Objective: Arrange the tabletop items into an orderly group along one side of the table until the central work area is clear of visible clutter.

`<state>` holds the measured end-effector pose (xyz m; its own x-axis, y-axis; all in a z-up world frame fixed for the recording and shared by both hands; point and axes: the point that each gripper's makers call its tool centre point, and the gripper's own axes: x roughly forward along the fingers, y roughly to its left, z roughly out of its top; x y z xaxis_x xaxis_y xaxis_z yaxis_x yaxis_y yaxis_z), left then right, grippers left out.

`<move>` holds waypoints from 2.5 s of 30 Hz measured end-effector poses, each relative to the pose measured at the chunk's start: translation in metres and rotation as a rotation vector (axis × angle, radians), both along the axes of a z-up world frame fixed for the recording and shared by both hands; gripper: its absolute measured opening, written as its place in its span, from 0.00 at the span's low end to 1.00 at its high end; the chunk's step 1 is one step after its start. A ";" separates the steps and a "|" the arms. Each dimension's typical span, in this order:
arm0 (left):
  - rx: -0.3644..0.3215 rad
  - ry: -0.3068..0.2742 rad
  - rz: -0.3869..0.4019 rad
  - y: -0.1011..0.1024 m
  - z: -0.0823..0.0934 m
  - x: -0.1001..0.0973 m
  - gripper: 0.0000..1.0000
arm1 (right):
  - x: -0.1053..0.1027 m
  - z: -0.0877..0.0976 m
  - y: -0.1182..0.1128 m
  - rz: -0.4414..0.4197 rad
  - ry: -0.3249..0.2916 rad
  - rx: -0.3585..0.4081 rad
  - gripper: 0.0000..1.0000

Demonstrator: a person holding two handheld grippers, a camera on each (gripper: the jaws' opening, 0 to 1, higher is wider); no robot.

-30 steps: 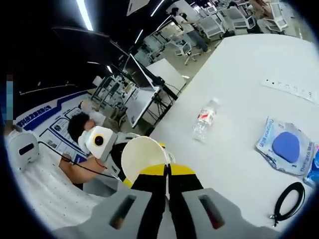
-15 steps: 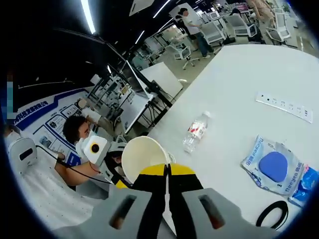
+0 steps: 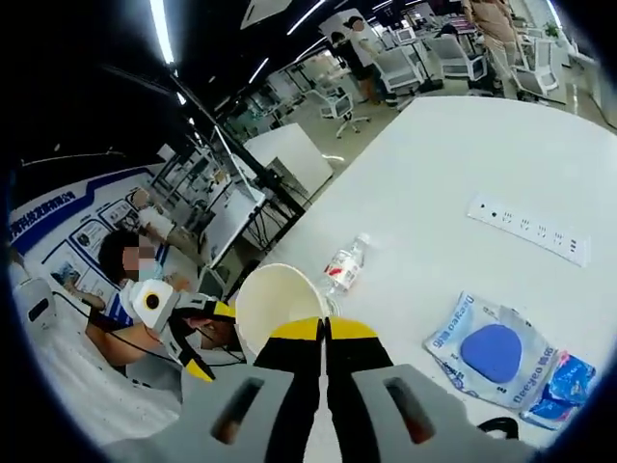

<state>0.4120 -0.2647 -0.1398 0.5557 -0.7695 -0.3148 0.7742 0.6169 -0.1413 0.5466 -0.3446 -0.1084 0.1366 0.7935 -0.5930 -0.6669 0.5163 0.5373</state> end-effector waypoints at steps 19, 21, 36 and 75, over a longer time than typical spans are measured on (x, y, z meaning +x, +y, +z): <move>0.005 0.033 0.045 0.015 -0.011 -0.001 0.57 | 0.050 -0.048 -0.008 -0.009 -0.001 -0.139 0.00; 0.001 0.038 0.047 0.016 -0.012 -0.001 0.57 | 0.054 -0.056 -0.008 -0.008 0.004 -0.152 0.00; -0.008 0.066 0.069 0.021 -0.022 0.002 0.56 | 0.075 -0.095 -0.012 0.004 0.030 -0.222 0.00; -0.022 0.109 0.081 0.023 -0.043 0.008 0.54 | 0.085 -0.149 -0.017 0.061 0.037 -0.354 0.00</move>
<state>0.4199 -0.2417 -0.1829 0.5795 -0.7309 -0.3606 0.7013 0.6726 -0.2362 0.6314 -0.3611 -0.2577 0.0686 0.5439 -0.8363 -0.6858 0.6346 0.3565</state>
